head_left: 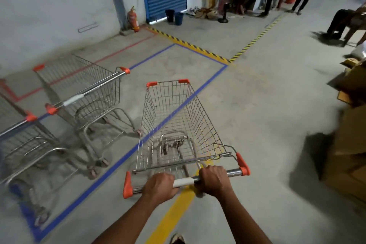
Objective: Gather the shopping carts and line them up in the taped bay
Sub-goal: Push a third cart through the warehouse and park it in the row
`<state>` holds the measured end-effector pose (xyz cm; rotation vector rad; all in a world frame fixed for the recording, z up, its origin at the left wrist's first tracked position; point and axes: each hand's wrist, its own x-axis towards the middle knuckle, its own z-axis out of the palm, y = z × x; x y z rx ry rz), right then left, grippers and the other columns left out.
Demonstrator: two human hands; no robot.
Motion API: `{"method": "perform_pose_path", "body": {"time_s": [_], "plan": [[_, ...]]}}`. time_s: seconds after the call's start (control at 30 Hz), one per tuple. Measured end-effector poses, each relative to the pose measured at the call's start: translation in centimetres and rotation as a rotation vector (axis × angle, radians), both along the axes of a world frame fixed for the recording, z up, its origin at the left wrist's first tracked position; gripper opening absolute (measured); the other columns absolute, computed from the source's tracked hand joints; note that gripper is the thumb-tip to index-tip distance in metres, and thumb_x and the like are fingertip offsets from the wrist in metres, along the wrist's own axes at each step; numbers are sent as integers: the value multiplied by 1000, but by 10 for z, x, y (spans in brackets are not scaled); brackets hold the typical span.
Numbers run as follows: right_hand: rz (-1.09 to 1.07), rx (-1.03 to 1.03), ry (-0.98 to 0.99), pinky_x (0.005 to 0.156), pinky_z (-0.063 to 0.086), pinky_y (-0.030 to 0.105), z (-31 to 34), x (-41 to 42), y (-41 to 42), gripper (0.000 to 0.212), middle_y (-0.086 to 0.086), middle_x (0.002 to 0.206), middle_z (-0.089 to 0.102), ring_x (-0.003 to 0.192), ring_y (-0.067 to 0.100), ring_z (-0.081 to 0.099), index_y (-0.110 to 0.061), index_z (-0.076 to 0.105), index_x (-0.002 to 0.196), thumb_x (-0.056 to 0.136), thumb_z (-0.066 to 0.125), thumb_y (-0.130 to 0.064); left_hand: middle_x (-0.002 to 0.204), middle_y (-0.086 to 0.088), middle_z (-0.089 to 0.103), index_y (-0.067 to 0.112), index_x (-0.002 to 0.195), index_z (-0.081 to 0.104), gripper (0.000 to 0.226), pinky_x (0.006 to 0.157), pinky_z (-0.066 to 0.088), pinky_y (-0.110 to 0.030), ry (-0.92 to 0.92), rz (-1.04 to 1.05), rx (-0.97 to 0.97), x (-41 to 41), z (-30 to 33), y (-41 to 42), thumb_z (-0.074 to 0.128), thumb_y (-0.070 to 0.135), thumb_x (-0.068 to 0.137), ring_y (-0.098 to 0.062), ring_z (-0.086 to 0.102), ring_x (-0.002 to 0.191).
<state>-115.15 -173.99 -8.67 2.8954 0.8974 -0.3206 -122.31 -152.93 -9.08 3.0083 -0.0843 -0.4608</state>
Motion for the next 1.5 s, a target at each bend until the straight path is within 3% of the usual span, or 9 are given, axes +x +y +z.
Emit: {"method": "perform_pose_path", "body": {"time_s": [0.5, 0.63, 0.8, 1.13, 1.37, 1.5], "plan": [[313, -7, -49, 65, 41, 34, -6, 301, -26, 52, 6, 84, 73, 77, 34, 70, -18, 69, 87, 79, 49, -65, 100, -5, 71, 20, 103, 68, 40, 74, 52, -35, -56, 308, -40, 239, -9, -56, 52, 54, 89, -28, 70, 89], [405, 38, -59, 69, 43, 35, -2, 392, -23, 71, 6, 92, 74, 84, 35, 71, -18, 69, 92, 73, 22, -68, 102, -3, 71, 21, 104, 67, 39, 74, 52, -34, -74, 455, -43, 313, -11, -70, 53, 54, 89, -27, 69, 92], [498, -3, -6, 79, 47, 36, 8, 482, -5, 44, 7, 105, 72, 96, 33, 69, -19, 67, 104, 91, 52, -59, 106, -4, 69, 23, 105, 69, 43, 81, 54, -37, -66, 597, -43, 386, -6, -70, 53, 59, 88, -27, 68, 97], [610, 25, -60, 75, 51, 36, 3, 601, 60, 39, 6, 93, 73, 84, 31, 72, -18, 70, 93, 86, 59, -55, 106, -3, 71, 23, 111, 69, 39, 82, 53, -36, -38, 689, 7, 495, -4, -26, 57, 54, 90, -26, 68, 97], [646, -16, -62, 72, 42, 31, 0, 673, 122, 40, 1, 98, 71, 89, 23, 69, -22, 66, 104, 91, 55, -58, 102, -2, 70, 23, 110, 69, 37, 78, 52, -33, -59, 769, -28, 557, -12, 26, 60, 52, 89, -22, 68, 92], [658, 2, -93, 75, 48, 32, -2, 707, 158, 44, 2, 99, 74, 90, 26, 71, -21, 69, 104, 89, 54, -59, 103, -6, 71, 20, 108, 70, 43, 82, 53, -37, -81, 763, 47, 591, -17, 60, 58, 57, 88, -29, 69, 95]]}}
